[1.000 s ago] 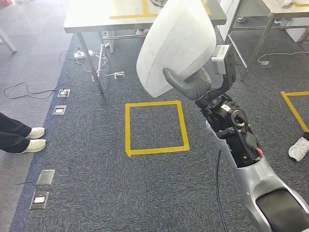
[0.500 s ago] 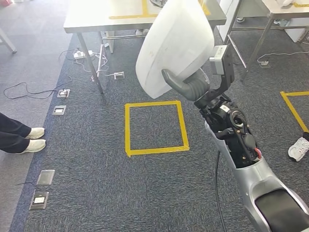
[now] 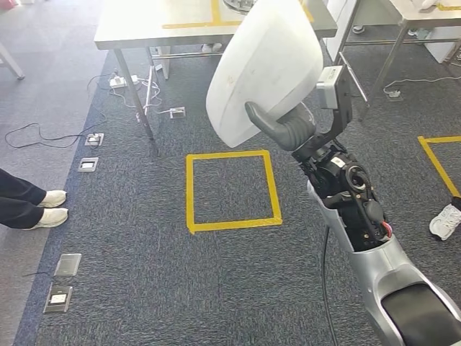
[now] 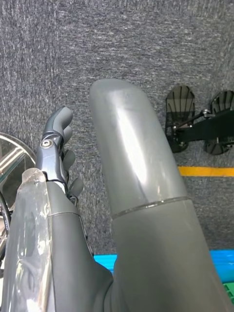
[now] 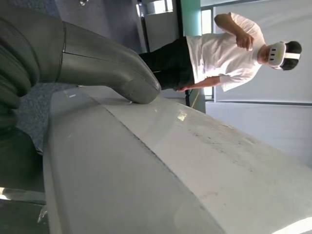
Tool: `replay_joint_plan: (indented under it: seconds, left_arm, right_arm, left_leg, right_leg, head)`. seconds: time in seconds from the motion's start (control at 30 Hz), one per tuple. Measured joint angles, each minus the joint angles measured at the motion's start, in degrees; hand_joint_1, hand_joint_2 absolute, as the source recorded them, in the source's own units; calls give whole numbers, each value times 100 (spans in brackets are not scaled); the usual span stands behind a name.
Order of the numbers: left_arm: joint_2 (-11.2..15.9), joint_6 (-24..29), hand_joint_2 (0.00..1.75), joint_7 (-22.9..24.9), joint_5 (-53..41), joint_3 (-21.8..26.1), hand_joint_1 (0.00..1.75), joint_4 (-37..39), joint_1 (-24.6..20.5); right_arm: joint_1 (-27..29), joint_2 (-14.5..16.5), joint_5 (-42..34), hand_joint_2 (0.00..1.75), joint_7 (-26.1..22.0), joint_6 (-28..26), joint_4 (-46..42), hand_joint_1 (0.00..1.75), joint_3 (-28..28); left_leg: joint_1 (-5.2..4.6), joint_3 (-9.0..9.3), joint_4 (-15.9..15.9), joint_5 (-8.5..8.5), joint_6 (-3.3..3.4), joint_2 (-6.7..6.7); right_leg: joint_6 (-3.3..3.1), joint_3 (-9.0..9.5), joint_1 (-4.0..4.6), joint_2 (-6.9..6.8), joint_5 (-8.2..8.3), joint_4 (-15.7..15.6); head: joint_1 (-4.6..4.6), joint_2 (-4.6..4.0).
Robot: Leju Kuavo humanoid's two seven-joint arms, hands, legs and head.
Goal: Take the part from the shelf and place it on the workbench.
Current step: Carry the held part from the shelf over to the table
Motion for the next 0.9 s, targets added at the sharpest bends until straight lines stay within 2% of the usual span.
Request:
replay_joint_plan:
  seconds: [0.77, 0.9]
  left_arm:
    - [2, 23, 0, -2, -21, 0, 0, 0, 0]
    - [15, 31, 0, -8, -38, 0, 0, -1, -5]
  right_arm:
    - [0, 0, -31, 175, 8, -2, -2, 175, -27]
    - [-21, 1, -37, 175, -12, -2, -5, 175, -28]
  left_leg:
    - [0, 0, 0, 0, 0, 0]
    - [13, 78, -105, 10, 97, 13]
  right_leg:
    - [0, 1, 0, 0, 0, 0]
    - [69, 52, -20, 1, 15, -94]
  head:
    - [-1, 0]
    - [-25, 0]
